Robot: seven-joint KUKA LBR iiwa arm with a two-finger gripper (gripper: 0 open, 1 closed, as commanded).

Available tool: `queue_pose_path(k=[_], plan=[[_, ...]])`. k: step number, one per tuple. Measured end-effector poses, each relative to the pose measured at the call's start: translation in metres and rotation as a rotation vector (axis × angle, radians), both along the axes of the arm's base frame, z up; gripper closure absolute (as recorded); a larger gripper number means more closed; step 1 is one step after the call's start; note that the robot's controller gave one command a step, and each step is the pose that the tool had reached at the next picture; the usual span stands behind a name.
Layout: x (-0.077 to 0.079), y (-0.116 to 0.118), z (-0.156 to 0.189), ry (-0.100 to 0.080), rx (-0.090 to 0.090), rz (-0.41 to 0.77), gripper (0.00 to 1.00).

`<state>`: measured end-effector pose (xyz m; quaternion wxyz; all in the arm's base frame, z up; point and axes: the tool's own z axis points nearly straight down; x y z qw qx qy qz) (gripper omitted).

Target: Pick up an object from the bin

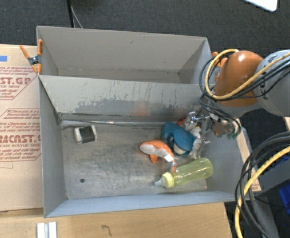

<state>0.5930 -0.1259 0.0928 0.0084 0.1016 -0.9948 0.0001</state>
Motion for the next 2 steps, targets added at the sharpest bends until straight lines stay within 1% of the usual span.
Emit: queue_pose_path(k=[1, 2], plan=[[0.0001, 0.0, -0.0002, -0.001, 0.0, 0.0, 1.0], [-0.0047, 0.0005, 0.0015, -0.014, -0.002, 0.0, 1.0]])
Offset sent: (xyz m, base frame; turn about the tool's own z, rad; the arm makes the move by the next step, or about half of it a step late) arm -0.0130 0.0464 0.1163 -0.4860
